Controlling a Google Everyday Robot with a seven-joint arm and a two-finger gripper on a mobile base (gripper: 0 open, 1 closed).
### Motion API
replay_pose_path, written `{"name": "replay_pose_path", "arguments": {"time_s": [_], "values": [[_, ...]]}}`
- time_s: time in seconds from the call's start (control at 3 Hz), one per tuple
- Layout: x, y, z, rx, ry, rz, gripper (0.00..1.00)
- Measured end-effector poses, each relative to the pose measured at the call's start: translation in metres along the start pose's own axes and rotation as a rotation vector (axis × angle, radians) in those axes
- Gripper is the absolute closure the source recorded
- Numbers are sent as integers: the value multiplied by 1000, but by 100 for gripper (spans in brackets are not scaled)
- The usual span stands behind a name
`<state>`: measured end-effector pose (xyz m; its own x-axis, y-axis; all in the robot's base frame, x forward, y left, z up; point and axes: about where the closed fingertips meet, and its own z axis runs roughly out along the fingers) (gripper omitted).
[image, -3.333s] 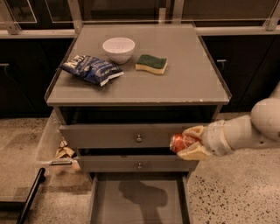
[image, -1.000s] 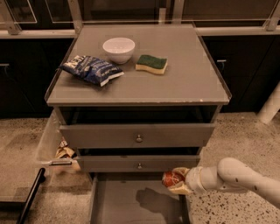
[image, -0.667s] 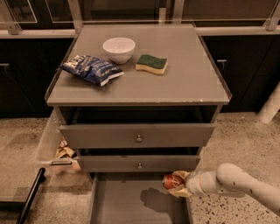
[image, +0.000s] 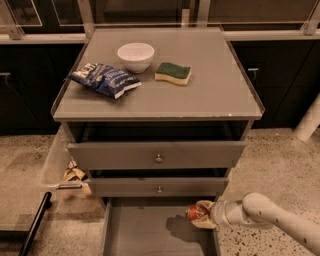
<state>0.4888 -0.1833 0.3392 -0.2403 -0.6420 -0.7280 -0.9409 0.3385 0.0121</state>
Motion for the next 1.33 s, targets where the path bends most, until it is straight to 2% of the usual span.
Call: {"name": "replay_pose_path", "arguments": {"time_s": [0.33, 0.67, 1.0, 1.33], "values": [[3, 1, 6, -3, -9, 15, 100], [15, -8, 39, 24, -35, 39, 100], [31, -13, 82, 48, -27, 59, 100], [40, -18, 112, 69, -11, 51, 100]]}}
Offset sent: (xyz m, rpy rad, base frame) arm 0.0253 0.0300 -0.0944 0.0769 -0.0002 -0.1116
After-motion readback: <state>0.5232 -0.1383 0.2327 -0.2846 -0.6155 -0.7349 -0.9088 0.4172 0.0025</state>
